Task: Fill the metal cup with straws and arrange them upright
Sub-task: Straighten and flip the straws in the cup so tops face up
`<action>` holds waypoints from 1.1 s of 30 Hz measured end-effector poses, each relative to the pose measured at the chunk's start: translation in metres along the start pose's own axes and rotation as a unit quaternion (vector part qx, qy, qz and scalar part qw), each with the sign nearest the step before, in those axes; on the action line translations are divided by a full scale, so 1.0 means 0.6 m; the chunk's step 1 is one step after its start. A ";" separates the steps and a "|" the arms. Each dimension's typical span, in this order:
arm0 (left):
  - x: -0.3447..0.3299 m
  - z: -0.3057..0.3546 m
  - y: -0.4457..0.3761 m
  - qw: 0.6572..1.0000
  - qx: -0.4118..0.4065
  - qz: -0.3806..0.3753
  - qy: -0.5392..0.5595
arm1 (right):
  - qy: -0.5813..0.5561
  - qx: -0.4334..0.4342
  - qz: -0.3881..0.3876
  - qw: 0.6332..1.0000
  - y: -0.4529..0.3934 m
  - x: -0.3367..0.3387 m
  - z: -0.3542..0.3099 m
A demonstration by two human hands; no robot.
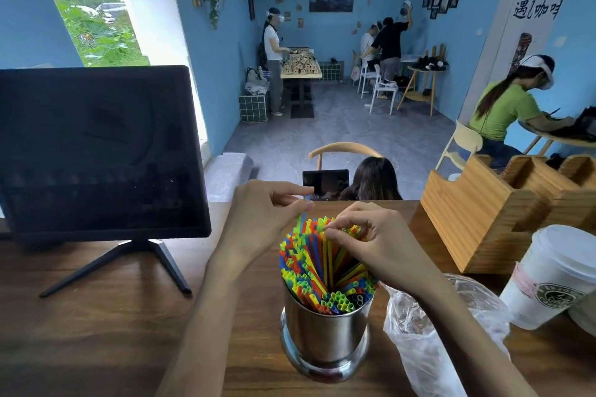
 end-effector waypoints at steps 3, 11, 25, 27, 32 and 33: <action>0.015 0.025 0.001 0.994 -0.048 0.093 0.023 | 0.010 -0.007 -0.006 1.000 -0.001 0.000 0.000; 0.061 0.087 0.005 0.923 -0.123 0.299 0.207 | 0.033 -0.004 -0.003 0.999 -0.002 -0.003 -0.012; 0.037 0.059 0.064 0.847 0.060 0.363 0.383 | -0.309 -0.162 0.021 0.937 -0.018 0.001 -0.067; 0.033 0.053 0.072 0.854 0.068 0.340 0.389 | -0.387 -0.230 0.025 0.893 -0.027 0.002 -0.076; 0.022 0.031 0.084 0.878 0.091 0.258 0.392 | -0.541 -0.329 0.045 0.772 -0.043 0.000 -0.085; 0.021 0.024 0.085 0.889 0.100 0.230 0.384 | -0.547 -0.333 0.057 0.766 -0.045 0.000 -0.084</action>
Point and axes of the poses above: each hand's wrist, its own y-axis away from the middle knuckle, its own x-axis out of the back of the hand, z = x × y, the point moved 2 cm from there along -y, towards the middle knuckle, and after that the axes turned 11 degrees about z, right-handed, at the moved point
